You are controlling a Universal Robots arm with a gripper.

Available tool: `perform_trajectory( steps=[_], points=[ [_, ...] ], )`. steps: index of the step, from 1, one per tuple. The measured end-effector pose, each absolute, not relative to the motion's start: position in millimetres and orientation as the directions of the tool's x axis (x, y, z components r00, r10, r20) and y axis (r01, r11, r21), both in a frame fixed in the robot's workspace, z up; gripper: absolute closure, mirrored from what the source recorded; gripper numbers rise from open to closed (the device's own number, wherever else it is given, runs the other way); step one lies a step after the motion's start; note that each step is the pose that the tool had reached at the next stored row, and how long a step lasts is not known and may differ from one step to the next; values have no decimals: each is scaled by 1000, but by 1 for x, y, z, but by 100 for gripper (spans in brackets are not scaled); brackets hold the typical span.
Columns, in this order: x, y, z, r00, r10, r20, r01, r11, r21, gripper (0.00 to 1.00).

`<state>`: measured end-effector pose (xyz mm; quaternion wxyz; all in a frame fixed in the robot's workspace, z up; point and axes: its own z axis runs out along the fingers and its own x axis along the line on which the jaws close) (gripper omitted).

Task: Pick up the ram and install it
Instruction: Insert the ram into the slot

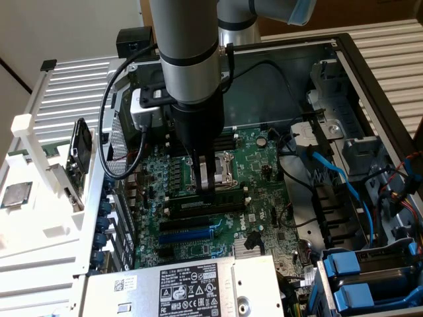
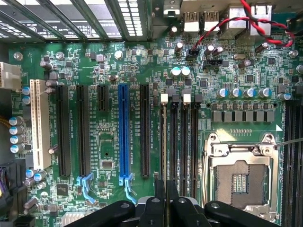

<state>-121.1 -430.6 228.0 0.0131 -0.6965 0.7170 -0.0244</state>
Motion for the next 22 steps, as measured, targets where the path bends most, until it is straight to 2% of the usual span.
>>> perform_trajectory(
  steps=[11,13,15,22],
  points=[
    [-121,-431,227,-29,-999,15,-998,29,-53,87],
    [-121,-431,227,-29,-999,15,-998,29,-53,85],
    [-121,-431,227,-29,-999,15,-998,29,-53,73],
    [-121,-431,232,-29,-999,15,-998,29,-53,73]
  ],
)
